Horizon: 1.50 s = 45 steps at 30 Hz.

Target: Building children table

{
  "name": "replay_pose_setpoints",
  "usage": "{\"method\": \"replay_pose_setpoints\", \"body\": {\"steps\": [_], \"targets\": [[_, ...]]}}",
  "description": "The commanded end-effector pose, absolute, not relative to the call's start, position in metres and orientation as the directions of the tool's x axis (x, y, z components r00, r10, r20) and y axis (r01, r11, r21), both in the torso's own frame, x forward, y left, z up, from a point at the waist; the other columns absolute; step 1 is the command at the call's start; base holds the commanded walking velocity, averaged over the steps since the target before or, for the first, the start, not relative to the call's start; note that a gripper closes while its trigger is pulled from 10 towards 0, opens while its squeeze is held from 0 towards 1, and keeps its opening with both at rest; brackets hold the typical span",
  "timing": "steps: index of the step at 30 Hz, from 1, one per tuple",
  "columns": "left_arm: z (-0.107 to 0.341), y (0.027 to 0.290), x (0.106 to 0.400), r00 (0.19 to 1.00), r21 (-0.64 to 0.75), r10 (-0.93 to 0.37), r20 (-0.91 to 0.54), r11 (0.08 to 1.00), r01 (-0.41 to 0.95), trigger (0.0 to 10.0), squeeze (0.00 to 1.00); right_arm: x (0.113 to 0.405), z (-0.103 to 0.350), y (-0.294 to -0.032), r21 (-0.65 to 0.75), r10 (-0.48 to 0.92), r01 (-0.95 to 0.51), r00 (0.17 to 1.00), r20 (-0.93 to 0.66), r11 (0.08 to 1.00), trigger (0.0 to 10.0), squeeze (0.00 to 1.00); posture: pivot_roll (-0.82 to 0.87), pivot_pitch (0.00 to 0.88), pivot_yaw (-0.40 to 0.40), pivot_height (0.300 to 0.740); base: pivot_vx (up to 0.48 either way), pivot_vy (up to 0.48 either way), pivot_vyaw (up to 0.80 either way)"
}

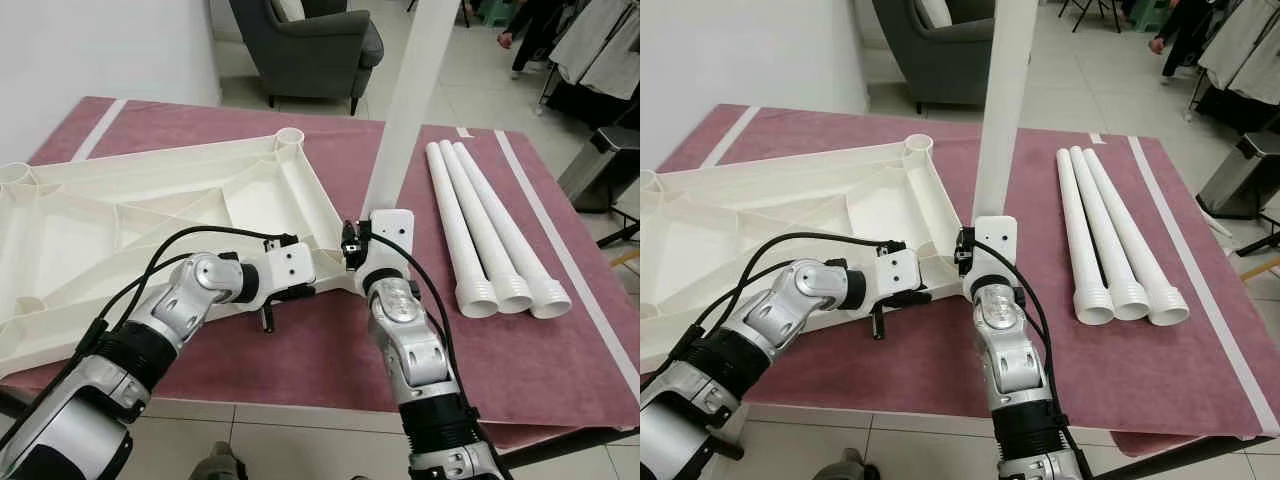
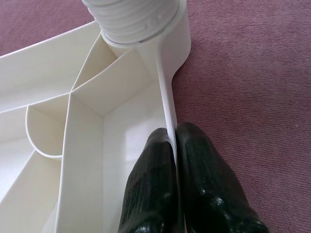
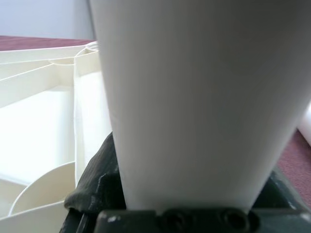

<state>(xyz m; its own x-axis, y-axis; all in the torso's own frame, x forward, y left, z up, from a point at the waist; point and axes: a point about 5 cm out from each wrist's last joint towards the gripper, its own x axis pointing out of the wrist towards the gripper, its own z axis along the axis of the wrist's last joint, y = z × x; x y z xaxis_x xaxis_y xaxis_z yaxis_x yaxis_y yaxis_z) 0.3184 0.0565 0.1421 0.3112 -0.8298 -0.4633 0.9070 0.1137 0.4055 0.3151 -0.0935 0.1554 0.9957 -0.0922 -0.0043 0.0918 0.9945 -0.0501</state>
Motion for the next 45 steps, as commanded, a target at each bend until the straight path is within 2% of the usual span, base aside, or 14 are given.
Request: {"method": "replay_pose_setpoints", "body": {"steps": [1, 3, 4, 6, 8, 9, 13, 14, 26, 27, 28, 31, 38, 45], "targets": [[0.181, 0.029, 0.312, 0.218, 0.525, -0.911, -0.349, 0.003, 0.851, 0.0, 0.00, 0.314, 0.133, -0.091, -0.080, -0.133, 0.124, 0.984, -0.117, 0.989, 0.0, 0.00, 0.12, 0.018, 0.015, 0.740, 0.000, 0.000, 0.00], [0.180, 0.030, 0.311, 0.216, 0.523, -0.911, -0.352, -0.001, 0.852, 0.0, 0.00, 0.315, 0.135, -0.089, -0.076, -0.122, 0.114, 0.986, -0.111, 0.991, 0.0, 0.00, 0.12, 0.019, 0.015, 0.740, 0.000, 0.000, 0.00], [0.178, 0.034, 0.309, 0.207, 0.519, -0.909, -0.361, -0.011, 0.855, 0.0, 0.00, 0.314, 0.139, -0.084, -0.061, -0.057, 0.053, 0.995, -0.081, 0.997, 7.3, 0.00, 0.12, 0.020, 0.015, 0.740, 0.000, 0.000, 0.00], [0.178, 0.036, 0.308, 0.202, 0.516, -0.909, -0.364, -0.016, 0.856, 0.0, 0.00, 0.314, 0.141, -0.082, -0.051, -0.012, 0.009, 0.998, -0.063, 0.999, 10.0, 0.00, 0.12, 0.021, 0.014, 0.740, 0.000, 0.000, 0.00], [0.177, 0.038, 0.306, 0.197, 0.514, -0.909, -0.367, -0.022, 0.858, 0.0, 0.00, 0.314, 0.144, -0.081, -0.051, 0.026, -0.028, 0.999, -0.043, 0.998, 10.0, 0.00, 0.12, 0.021, 0.014, 0.740, 0.000, 0.000, 0.00], [0.175, 0.041, 0.304, 0.183, 0.512, -0.908, -0.377, -0.040, 0.858, 0.0, 0.00, 0.314, 0.150, -0.081, -0.036, 0.079, -0.080, 0.997, -0.007, 0.996, 10.0, 1.00, 0.13, 0.021, 0.013, 0.740, 0.000, 0.000, 0.00], [0.174, 0.044, 0.301, 0.165, 0.513, -0.906, -0.389, -0.064, 0.856, 0.0, 0.00, 0.314, 0.161, -0.081, -0.022, 0.159, -0.158, 0.986, 0.047, 0.987, 10.0, 1.00, 0.13, 0.022, 0.012, 0.740, 0.000, 0.000, 0.00], [0.174, 0.048, 0.297, 0.145, 0.512, -0.905, -0.401, -0.090, 0.854, 0.0, 0.00, 0.315, 0.168, -0.082, -0.046, 0.238, -0.235, 0.968, 0.076, 0.971, 10.0, 0.00, 0.13, 0.022, 0.013, 0.740, 0.000, 0.000, 0.00], [0.167, 0.080, 0.264, 0.016, 0.490, -0.858, -0.513, -0.278, 0.826, 0.0, 0.00, 0.313, 0.188, -0.098, -0.232, 0.661, -0.636, 0.749, 0.044, 0.736, 10.0, 0.00, 0.14, 0.029, 0.006, 0.740, 0.000, 0.000, 0.00], [0.167, 0.084, 0.260, 0.000, 0.482, -0.850, -0.526, -0.298, 0.824, 0.0, 0.00, 0.312, 0.189, -0.100, -0.236, 0.704, -0.681, 0.710, 0.023, 0.694, 9.3, 0.00, 0.14, 0.032, 0.003, 0.740, 0.000, 0.000, 0.00], [0.167, 0.087, 0.258, -0.004, 0.478, -0.847, -0.532, -0.304, 0.824, 0.0, 0.00, 0.311, 0.188, -0.100, -0.227, 0.737, -0.717, 0.675, 0.009, 0.659, 1.7, 0.00, 0.15, 0.034, 0.000, 0.740, 0.000, 0.000, 0.00], [0.167, 0.088, 0.257, 0.002, 0.479, -0.849, -0.528, -0.295, 0.827, 0.0, 0.00, 0.308, 0.186, -0.099, -0.207, 0.772, -0.756, 0.635, -0.003, 0.621, 0.0, 0.00, 0.15, 0.034, -0.001, 0.740, 0.000, 0.000, 0.00], [0.172, 0.080, 0.261, 0.035, 0.492, -0.871, -0.490, -0.243, 0.836, 0.0, 0.00, 0.301, 0.174, -0.092, -0.136, 0.797, -0.793, 0.602, -0.033, 0.594, 0.0, 0.00, 0.15, 0.036, 0.002, 0.740, 0.000, 0.000, 0.00], [0.179, 0.062, 0.275, 0.101, 0.507, -0.906, -0.412, -0.136, 0.851, 0.0, 0.00, 0.319, 0.155, -0.098, -0.159, 0.522, -0.530, 0.848, -0.090, 0.833, 0.0, 0.00, 0.14, 0.037, 0.008, 0.740, 0.000, 0.000, 0.00]]}}
